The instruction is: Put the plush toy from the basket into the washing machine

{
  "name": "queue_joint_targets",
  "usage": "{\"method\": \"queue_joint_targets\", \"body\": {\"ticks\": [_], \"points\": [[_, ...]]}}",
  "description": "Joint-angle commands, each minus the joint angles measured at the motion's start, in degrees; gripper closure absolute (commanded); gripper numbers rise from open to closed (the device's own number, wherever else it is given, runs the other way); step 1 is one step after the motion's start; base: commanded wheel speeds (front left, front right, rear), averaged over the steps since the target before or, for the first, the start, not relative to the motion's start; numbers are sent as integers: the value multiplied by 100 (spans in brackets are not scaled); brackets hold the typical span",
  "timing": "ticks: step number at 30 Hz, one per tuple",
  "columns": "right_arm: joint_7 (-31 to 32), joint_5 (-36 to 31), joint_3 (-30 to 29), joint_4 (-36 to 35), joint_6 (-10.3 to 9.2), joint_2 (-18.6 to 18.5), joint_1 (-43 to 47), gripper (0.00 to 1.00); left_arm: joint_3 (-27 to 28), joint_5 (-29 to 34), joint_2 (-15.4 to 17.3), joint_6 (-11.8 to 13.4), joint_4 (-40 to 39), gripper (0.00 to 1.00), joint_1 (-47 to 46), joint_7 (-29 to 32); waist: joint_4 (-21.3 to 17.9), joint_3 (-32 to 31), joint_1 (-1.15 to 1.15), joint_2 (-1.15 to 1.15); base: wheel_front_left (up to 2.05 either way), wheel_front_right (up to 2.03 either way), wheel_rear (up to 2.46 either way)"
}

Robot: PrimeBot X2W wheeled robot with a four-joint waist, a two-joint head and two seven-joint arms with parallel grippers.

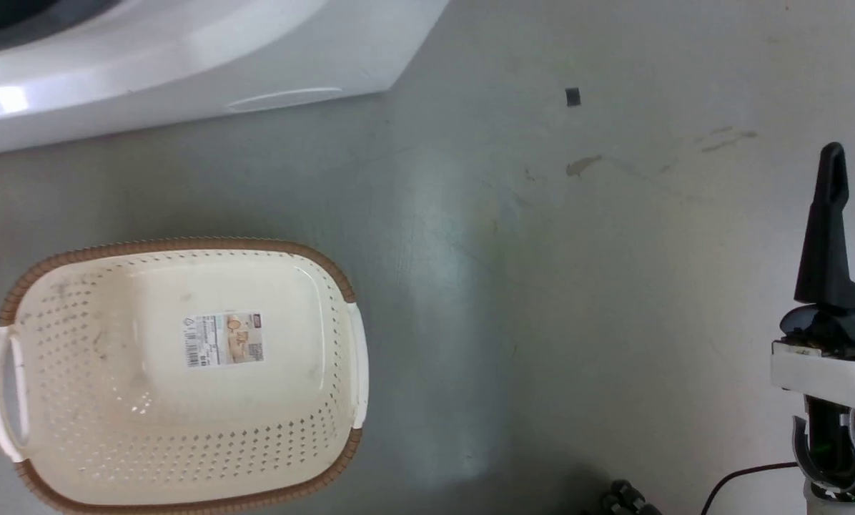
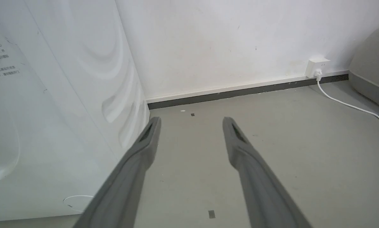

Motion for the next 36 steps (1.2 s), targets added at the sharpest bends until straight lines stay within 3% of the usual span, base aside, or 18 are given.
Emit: {"method": "queue_joint_targets", "body": {"ticks": [1, 11, 20, 25, 31, 36], "points": [[-25, -49, -21, 2, -4, -1, -97, 0, -14, -39, -32, -9, 38, 0, 129, -75, 75, -125, -1, 0, 0, 0, 0], [-25, -491, -243, 231, -4, -1, 256, 0, -433, -248, -578, -66, 387, 0, 1316, -1583, 612, -1579, -1, 0, 0, 0, 0], [-25, -692, -309, 264, -4, -1, 761, 0, -683, -583, -1026, -74, 122, 0, 2567, -2662, 1035, -2767, -1, 0, 0, 0, 0], [-25, -709, -324, 314, -4, -1, 1050, 0, -494, -862, -1277, 2, -771, 0, 3588, -2779, 1242, -3270, -1, 0, 0, 0, 0], [-25, -669, -333, 369, -4, -1, 1371, 0, -145, -911, -1535, 449, -2802, 0, 5323, -2784, 1432, -3695, -1, 0, 0, 0, 0], [-25, -693, -245, 399, -4, -1, 1586, 0, 36, -783, -1572, 757, -3829, 0, 6692, -2785, 1475, -3964, -1, 0, 0, 0, 0]]}}
